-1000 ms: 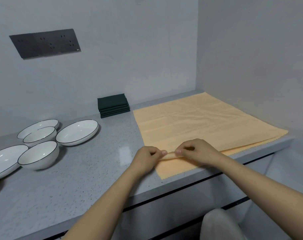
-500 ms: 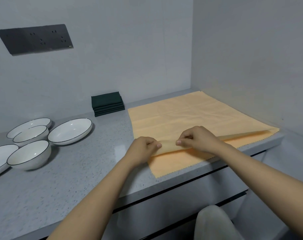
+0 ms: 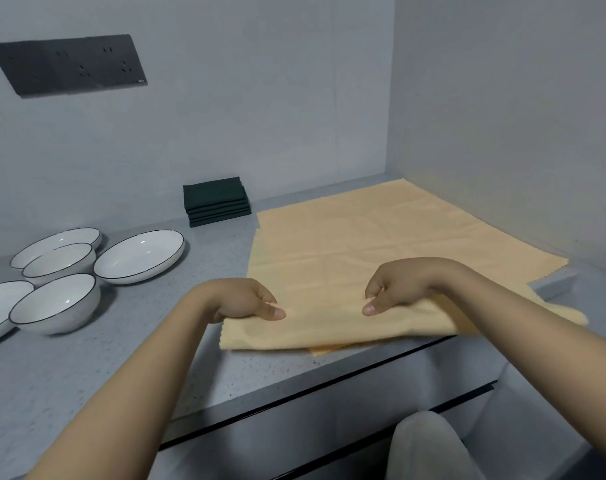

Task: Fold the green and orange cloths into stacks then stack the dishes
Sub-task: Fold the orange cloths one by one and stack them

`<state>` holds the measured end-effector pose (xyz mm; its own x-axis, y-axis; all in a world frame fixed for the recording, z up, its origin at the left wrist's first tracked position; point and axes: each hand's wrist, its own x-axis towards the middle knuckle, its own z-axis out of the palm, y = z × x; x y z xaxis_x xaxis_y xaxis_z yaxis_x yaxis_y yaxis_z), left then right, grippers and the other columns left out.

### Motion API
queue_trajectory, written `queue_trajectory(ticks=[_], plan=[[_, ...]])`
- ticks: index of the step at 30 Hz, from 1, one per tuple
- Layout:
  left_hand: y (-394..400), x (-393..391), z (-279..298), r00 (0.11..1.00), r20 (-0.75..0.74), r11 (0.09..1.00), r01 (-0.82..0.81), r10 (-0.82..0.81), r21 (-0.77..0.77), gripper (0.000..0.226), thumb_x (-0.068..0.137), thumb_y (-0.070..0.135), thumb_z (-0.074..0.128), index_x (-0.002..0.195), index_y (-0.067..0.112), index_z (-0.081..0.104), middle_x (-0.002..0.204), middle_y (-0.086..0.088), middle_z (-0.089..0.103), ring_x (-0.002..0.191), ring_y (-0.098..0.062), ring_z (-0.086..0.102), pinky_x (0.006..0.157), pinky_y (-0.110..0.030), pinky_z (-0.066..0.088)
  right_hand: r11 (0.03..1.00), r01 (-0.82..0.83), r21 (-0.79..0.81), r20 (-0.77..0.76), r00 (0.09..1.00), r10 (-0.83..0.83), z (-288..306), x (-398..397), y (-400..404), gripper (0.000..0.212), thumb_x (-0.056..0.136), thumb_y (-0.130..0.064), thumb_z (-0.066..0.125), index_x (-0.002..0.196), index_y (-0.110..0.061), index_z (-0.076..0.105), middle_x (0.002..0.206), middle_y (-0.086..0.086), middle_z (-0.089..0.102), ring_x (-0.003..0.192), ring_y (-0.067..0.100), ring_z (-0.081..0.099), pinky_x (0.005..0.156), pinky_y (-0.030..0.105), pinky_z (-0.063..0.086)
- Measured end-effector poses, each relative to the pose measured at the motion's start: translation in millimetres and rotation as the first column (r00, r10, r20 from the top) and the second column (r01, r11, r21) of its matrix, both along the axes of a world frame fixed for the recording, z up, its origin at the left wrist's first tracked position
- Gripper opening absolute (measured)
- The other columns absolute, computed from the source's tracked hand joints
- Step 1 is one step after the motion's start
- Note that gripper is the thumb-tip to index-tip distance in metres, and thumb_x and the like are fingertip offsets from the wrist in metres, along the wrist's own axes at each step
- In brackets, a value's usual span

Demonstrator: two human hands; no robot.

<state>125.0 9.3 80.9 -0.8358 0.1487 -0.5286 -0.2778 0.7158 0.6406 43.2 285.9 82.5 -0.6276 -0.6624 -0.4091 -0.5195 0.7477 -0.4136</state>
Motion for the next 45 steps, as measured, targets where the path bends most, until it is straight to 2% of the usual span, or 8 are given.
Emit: queue_trajectory(ticks=[2,6,10,16,24,29,34,45], plan=[[-3,-4,0,1.000,-0.014,0.999,-0.019,0.019,-0.034,0.029,0.089,0.028,0.066,0.061,0.018,0.063,0.063,0.005,0.059,0.058,-0.010,0.051,0.060,-0.019,0.040,1.000,0.026,-0.005,-0.005,1.000,-0.026,-4,-6,-6,0.023,0.085,-0.040,0.066,0.075,-0.019,0.063,0.052,-0.014,0.044,0.048,0.000,0.039,0.054,0.018,0.030],[1,-30,-16,0.927,-0.370,0.946,-0.169,0.058,-0.276,0.045,0.091,0.030,0.061,0.056,0.017,0.035,0.056,0.003,0.036,0.055,-0.014,0.034,0.054,-0.027,0.026,0.978,0.172,-0.116,-0.194,0.962,-0.192,-22,-32,-21,0.030,0.080,-0.040,0.070,0.090,-0.012,0.068,0.077,-0.003,0.059,0.073,0.014,0.052,0.064,0.027,0.037],[9,-56,-39,0.812,-0.582,0.816,-0.364,0.043,-0.449,0.027,0.095,0.028,0.051,0.075,0.012,0.060,0.081,-0.001,0.059,0.079,-0.021,0.055,0.066,-0.030,0.040,0.929,0.320,-0.187,-0.392,0.843,-0.369,-41,-57,-42,0.030,0.082,-0.044,0.066,0.100,-0.021,0.064,0.102,-0.003,0.063,0.098,0.021,0.056,0.071,0.026,0.037],[17,-93,-64,0.752,-0.660,0.660,-0.501,0.011,-0.560,0.026,0.098,0.023,0.035,0.104,0.012,0.057,0.110,-0.005,0.056,0.102,-0.024,0.051,0.086,-0.033,0.034,0.924,0.307,-0.230,-0.561,0.734,-0.384,-63,-90,-62,0.031,0.090,-0.042,0.057,0.109,-0.018,0.063,0.114,0.002,0.062,0.110,0.025,0.049,0.086,0.032,0.031],[24,-107,-72,0.787,-0.616,0.522,-0.532,0.015,-0.667,0.027,0.090,0.022,0.034,0.111,0.013,0.049,0.119,-0.006,0.048,0.110,-0.025,0.042,0.103,-0.039,0.024,0.879,0.296,-0.375,-0.551,0.692,-0.468,-85,-95,-66,0.035,0.089,-0.051,0.053,0.110,-0.024,0.058,0.115,-0.004,0.053,0.113,0.021,0.041,0.091,0.032,0.028],[42,-102,-83,0.681,-0.723,0.730,-0.436,-0.115,-0.526,0.055,0.093,0.013,0.033,0.147,0.013,0.024,0.155,-0.008,0.018,0.145,-0.023,0.008,0.113,-0.044,-0.017,0.894,0.315,-0.320,-0.538,0.716,-0.445,-85,-99,-69,0.036,0.087,-0.053,0.054,0.110,-0.026,0.057,0.118,-0.004,0.052,0.117,0.020,0.039,0.096,0.033,0.024],[60,-95,-94,0.858,-0.504,0.827,-0.206,-0.105,-0.523,0.059,0.100,0.047,0.018,0.153,0.026,0.002,0.160,0.000,-0.007,0.147,-0.020,-0.011,0.118,-0.041,-0.010,0.884,0.295,-0.362,-0.541,0.706,-0.457,-87,-98,-68,0.033,0.086,-0.052,0.055,0.106,-0.026,0.058,0.114,-0.005,0.054,0.115,0.019,0.041,0.094,0.032,0.022],[66,-93,-85,0.863,-0.498,0.840,-0.208,-0.084,-0.501,0.058,0.100,0.040,0.024,0.153,0.019,0.011,0.160,-0.009,0.000,0.147,-0.023,-0.006,0.119,-0.042,-0.007,0.885,0.236,-0.401,-0.562,0.699,-0.441,-93,-98,-60,0.026,0.091,-0.040,0.053,0.105,-0.021,0.061,0.112,-0.004,0.055,0.113,0.017,0.045,0.096,0.028,0.016]])
